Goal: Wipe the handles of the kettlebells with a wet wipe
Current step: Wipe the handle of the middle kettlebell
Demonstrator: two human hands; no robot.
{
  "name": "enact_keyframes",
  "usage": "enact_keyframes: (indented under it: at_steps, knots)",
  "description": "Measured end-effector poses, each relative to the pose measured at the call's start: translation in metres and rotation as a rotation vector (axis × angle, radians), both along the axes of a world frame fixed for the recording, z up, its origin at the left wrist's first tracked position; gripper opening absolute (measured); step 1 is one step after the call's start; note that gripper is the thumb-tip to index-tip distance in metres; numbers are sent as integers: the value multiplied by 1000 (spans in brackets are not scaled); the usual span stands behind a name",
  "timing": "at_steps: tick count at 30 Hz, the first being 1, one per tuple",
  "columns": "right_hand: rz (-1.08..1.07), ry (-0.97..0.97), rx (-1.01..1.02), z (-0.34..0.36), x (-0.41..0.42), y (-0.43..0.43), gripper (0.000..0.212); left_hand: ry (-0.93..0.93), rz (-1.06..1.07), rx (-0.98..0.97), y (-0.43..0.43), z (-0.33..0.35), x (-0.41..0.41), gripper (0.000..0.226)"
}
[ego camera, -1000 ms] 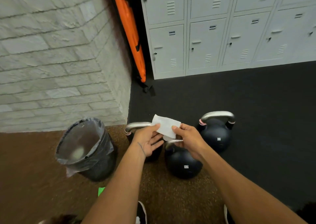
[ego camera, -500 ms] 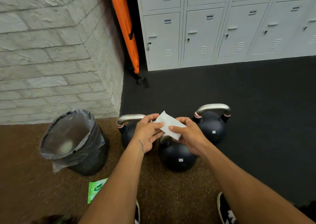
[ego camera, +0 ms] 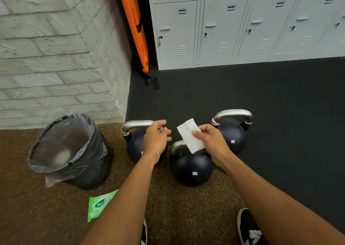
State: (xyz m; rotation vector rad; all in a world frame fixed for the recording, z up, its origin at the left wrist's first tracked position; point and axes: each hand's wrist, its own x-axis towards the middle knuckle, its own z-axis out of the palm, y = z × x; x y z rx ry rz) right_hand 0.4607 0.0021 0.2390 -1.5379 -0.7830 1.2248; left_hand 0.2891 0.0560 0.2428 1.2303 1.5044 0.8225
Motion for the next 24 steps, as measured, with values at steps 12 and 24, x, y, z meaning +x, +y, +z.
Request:
enact_keyframes:
  at_steps: [12,24]
  knots:
    - [78,-471,107,-22,28,7,44,672,-459,115,11,-81,4,87]
    - [581,-1034,51,-23,-37,59,31,315,-279,62,15,-116,-16,78]
